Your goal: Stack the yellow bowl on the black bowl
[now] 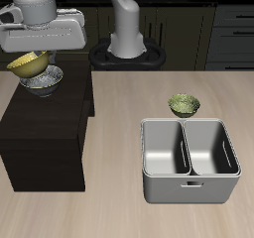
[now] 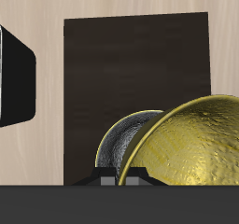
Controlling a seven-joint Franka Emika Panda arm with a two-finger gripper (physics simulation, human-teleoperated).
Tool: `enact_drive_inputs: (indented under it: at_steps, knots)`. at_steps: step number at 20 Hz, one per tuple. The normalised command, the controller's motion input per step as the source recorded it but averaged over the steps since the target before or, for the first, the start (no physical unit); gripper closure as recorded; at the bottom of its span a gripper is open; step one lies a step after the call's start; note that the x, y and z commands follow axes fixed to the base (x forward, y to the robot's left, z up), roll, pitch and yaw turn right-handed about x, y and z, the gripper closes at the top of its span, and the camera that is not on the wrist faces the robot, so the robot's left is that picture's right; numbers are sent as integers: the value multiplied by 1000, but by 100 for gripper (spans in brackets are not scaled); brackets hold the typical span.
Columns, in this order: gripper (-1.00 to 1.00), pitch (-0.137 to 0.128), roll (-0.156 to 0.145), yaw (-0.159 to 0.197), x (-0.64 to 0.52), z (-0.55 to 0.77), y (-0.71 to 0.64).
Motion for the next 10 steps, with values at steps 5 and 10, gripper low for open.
enact_drive_inputs:
  at_steps: [5, 10]
  knots:
    - [100, 34, 9, -1, -57, -244, 31]
    - [100, 26, -23, -2, -7, -152, -71]
